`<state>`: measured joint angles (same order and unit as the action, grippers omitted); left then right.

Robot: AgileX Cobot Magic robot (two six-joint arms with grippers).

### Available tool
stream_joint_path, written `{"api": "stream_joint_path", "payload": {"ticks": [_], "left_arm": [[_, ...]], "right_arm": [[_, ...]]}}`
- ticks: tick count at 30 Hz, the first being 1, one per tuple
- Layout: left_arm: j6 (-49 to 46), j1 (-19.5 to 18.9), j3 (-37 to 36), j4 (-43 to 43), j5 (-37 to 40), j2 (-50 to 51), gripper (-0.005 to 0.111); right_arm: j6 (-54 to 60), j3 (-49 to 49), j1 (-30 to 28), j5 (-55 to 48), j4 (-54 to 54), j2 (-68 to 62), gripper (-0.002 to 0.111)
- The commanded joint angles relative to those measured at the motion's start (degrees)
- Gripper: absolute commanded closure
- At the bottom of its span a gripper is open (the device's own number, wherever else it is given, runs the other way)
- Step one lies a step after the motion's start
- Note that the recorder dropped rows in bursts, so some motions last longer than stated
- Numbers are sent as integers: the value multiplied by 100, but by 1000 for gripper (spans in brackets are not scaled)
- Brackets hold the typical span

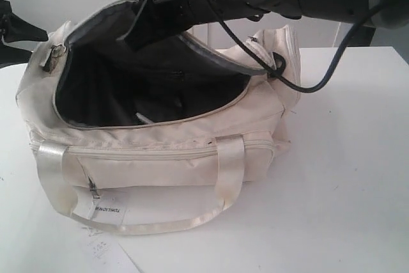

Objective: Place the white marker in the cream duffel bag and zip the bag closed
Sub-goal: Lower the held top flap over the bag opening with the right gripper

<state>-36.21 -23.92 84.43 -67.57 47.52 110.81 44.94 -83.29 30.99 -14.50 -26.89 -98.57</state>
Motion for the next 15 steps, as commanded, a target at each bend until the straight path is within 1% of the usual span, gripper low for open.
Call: {"api": "stream_joint_path", "payload": {"ticks": [1,9,11,13,15], "left_arm": [[-329,53,36,-456,251,84,40],[-526,187,36,-389,142,343,40],[-670,187,36,-399,142,352,43],[-747,187,36,-399,165,352,54],[-747,187,36,-399,212,352,74]], "right_arm": [[29,-30,-32,-477,207,70,108],[29,-30,-32,-750,230,6,108],[29,-30,-22,-883,230,-11,106],[29,-30,-22,-1029,257,-36,97],[29,-30,-22,-1255,257,-48,82]]}}
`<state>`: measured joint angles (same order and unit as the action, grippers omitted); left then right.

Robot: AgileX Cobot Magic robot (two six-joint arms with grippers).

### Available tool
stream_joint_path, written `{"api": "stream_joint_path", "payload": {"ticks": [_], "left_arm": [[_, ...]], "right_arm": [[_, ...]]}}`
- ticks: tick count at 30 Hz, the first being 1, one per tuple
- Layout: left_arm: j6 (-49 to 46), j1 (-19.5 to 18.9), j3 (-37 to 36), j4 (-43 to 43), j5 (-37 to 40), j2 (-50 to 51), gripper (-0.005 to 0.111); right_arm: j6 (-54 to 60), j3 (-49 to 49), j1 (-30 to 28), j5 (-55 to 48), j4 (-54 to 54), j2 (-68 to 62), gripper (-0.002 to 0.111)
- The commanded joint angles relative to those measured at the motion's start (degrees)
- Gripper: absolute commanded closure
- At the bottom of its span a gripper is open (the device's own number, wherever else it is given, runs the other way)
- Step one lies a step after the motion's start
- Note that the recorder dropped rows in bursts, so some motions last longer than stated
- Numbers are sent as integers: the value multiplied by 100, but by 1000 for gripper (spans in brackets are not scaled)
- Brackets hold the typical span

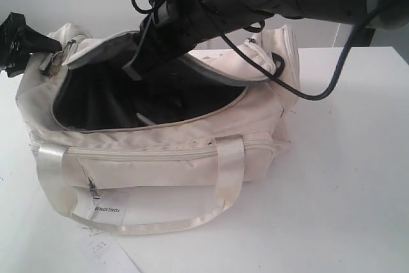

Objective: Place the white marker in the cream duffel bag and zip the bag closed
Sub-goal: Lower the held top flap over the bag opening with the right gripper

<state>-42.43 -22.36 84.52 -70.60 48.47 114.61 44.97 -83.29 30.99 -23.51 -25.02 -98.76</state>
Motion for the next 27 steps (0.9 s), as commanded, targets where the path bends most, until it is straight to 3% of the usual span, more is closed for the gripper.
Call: {"api": "stream_joint_path", "payload": {"ticks": [1,3,5,11,15,19,27], "left_arm": [[-124,31,26,-97,161,-29,85],[-124,31,26,-153,307,-29,104],[-141,31,26,-227,411,-29,107],[45,21,26,-313,548,-29,107],[44,21,26,-313,661,-29,107],[44,21,26,-313,746,-29,107],[66,21,26,-303,789,-29,107]], "right_arm": [[25,-30,-22,-498,97,-38,75],[25,-30,-22,-962,172,-63,56],[25,-30,-22,-1528,294,-73,45],[12,-76,-22,-1844,249,56,47],[64,-264,-12,-1979,-1274,260,50],[1399,-290,189,-1833,-2647,228,57],[1832,-390,809,-271,-2658,-502,98]]}}
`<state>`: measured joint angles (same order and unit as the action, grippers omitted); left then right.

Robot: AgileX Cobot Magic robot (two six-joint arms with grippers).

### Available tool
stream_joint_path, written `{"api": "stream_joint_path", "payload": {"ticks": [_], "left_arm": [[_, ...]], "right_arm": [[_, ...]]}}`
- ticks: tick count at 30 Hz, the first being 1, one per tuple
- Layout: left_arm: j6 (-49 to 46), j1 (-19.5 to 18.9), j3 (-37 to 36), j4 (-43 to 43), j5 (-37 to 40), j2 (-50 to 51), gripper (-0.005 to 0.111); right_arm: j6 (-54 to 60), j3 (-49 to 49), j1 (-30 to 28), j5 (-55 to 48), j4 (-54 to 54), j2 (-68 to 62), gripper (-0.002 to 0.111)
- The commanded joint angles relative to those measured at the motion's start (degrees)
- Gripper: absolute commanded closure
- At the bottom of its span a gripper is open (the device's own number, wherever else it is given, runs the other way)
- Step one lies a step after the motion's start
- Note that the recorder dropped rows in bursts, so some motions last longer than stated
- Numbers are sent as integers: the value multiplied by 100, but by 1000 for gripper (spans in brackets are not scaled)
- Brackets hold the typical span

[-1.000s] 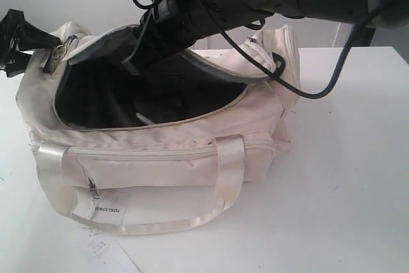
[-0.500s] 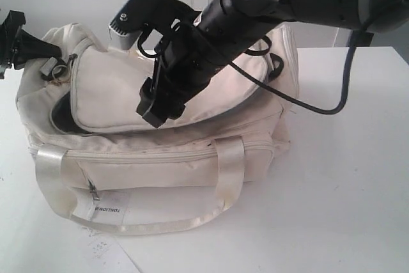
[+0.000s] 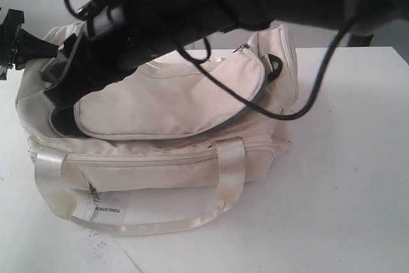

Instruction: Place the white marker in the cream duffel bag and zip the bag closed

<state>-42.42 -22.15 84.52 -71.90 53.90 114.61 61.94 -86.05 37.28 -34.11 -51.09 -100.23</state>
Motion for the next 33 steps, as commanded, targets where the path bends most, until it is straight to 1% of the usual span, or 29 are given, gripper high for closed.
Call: {"api": "stream_joint_path", "payload": {"ticks": [1,3,7,8,10,14,16,19,20,23,33], "left_arm": [[65,0,26,-172,245,-29,107],[65,0,26,-172,207,-29,107],[65,0,26,-172,186,-29,107],[65,0,26,-172,173,-29,107],[65,0,26,-172,116,-29,107],[65,0,26,-172,58,-29,107],[65,0,26,-172,35,-29,107],[48,0,26,-162,-36,-29,107],[48,0,26,-162,-36,-29,107],[48,0,26,-162,-36,-29,107],[61,0,26,-151,101,-29,107]], "right_arm": [[123,-236,209,814,-51,-476,102],[123,-544,233,814,-40,-705,108],[123,-1181,233,918,-26,-1221,107],[123,-1315,233,959,21,-1342,104],[123,-1510,233,1003,78,-1554,95],[123,-1777,233,1156,328,-1846,69],[271,-1873,254,1220,378,-1984,64],[1082,-1968,333,1423,387,-2151,63],[1199,-1980,352,1508,416,-2180,63],[1244,-1993,393,1761,615,-2308,63],[1244,-2005,392,2456,723,-2725,63]]}}
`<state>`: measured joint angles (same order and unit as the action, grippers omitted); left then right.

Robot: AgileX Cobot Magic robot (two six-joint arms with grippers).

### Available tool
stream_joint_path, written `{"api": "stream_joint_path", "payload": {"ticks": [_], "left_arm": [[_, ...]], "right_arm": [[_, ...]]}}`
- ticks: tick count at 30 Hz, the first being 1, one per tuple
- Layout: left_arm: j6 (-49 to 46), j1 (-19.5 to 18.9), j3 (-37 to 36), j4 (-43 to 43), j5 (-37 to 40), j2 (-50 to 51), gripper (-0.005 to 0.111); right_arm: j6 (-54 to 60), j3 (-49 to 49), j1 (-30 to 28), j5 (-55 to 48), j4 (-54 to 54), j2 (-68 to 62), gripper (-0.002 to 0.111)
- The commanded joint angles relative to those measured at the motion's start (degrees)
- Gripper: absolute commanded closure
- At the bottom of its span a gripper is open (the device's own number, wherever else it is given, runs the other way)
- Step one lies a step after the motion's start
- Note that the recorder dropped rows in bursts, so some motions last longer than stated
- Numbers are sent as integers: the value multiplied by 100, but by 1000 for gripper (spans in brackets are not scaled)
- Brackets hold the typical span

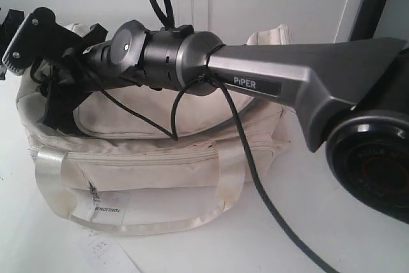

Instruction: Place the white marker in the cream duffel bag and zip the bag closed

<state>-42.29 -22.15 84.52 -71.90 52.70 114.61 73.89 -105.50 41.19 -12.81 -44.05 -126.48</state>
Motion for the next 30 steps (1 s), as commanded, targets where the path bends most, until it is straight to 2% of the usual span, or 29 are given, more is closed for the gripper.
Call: {"api": "stream_joint_path", "payload": {"ticks": [1,15,18,25,30], "left_arm": [[48,0,26,-151,245,-29,107],[48,0,26,-135,436,-29,107],[48,0,26,-135,447,-29,107],[35,0,26,-135,435,-29,107],[35,-121,26,-135,436,-29,107]], "right_arm": [[49,-73,0,355,18,-121,63],[49,-410,-129,840,7,-593,64],[39,-462,-166,854,7,-681,71],[26,-463,-179,854,-6,-687,108],[-334,-463,-179,633,-6,-522,108]]}}
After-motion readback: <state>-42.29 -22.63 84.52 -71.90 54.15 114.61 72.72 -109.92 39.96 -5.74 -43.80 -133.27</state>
